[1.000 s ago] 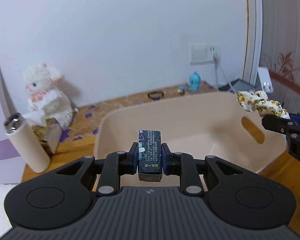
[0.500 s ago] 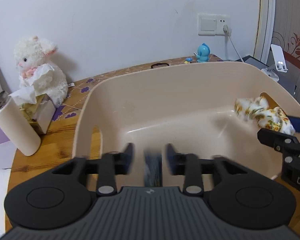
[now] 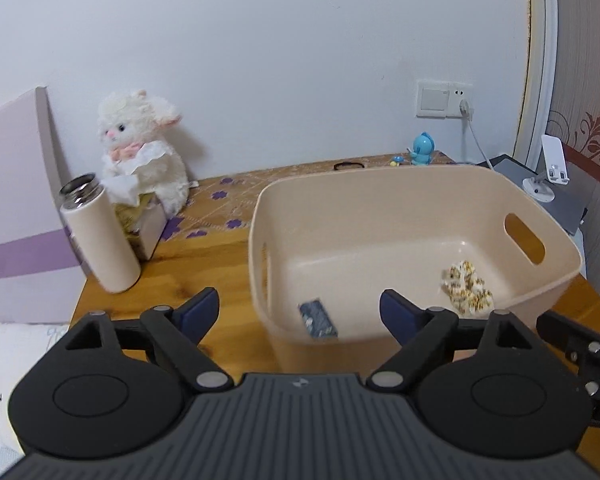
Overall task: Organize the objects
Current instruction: 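Grasp the brown hair clip with the left tool while the right grasps the green bag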
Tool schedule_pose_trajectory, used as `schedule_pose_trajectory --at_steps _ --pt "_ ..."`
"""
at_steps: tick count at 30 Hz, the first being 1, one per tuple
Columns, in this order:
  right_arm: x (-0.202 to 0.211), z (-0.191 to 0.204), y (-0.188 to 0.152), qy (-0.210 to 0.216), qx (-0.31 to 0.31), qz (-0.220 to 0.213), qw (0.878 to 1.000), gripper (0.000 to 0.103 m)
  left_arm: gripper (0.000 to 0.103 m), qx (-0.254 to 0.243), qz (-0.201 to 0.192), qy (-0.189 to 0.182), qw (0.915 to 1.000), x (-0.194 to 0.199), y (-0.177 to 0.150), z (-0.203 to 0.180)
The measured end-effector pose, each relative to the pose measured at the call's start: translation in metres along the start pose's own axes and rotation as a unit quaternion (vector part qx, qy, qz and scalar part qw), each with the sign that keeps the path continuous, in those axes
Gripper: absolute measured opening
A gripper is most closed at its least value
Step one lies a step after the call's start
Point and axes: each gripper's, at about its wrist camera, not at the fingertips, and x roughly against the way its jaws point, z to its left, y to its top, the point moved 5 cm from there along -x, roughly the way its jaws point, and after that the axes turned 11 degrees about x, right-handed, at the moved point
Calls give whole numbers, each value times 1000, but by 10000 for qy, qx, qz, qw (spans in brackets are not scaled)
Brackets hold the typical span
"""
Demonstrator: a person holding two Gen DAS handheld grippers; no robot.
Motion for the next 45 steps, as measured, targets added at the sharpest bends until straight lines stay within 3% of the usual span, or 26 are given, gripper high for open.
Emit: schedule_pose_trajectory --at_steps 7,19,33,38,41,45 --pt "7 22 -25 228 -73 261 9994 103 89 222 299 -35 9993 2 -27 23" --pt "-13 63 -70 572 57 927 9940 103 89 -70 865 -2 9962 -45 -91 39" --pt "-29 73 -93 728 -69 1285 9890 102 90 -165 1008 -490 9936 -62 -107 38" --pt "-29 70 -95 834 -203 1228 9887 86 86 -169 921 -532 9942 -60 -108 37" --pt "-27 71 -95 874 -155 1166 9892 73 78 -125 884 -495 9948 -56 -109 36" --pt "-23 73 -96 965 -76 1106 9891 57 48 -119 864 -555 9946 -50 -109 33"
